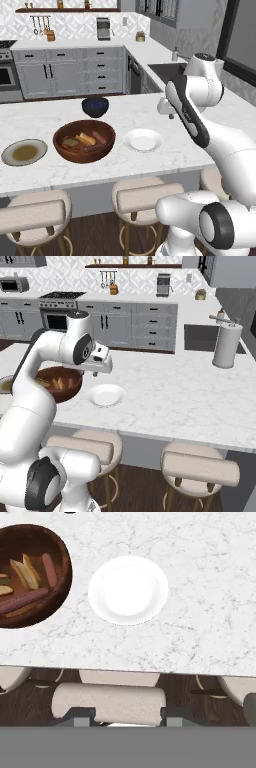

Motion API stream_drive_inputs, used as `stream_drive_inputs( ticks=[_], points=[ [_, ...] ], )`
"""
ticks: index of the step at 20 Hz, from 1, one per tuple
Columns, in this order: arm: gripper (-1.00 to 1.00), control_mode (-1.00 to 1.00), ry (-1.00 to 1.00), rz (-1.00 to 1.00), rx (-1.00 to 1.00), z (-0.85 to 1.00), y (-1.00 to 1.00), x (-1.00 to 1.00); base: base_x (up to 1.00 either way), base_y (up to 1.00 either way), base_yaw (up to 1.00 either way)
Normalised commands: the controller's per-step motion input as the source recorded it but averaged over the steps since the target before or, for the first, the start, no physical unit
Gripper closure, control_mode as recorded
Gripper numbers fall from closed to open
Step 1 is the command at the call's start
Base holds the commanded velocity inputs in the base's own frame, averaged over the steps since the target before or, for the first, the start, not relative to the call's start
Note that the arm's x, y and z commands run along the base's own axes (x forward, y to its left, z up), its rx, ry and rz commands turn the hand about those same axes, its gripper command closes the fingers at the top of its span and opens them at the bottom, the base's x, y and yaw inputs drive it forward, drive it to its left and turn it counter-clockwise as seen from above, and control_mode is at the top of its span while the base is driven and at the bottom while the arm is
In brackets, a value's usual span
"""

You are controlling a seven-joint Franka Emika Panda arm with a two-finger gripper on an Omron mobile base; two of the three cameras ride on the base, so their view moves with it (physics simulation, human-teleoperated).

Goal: Place one bun and one sausage from the bowl on each plate.

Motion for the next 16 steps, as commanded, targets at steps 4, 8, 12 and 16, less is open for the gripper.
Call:
stream_drive_inputs(
  ticks=[4,8,12,16],
  points=[
    [-1.00,-1.00,0.00,0.00,-0.07,-0.08,0.48,0.00,0.00,0.00,0.00],
    [-1.00,-1.00,0.00,0.05,-0.15,-0.04,1.00,0.13,0.00,0.00,0.00],
    [-1.00,-1.00,0.00,0.09,-0.10,0.00,1.00,0.52,0.00,0.00,0.00],
    [-1.00,-1.00,0.03,0.11,-0.08,-0.20,1.00,0.78,0.00,0.00,0.00]
  ],
)
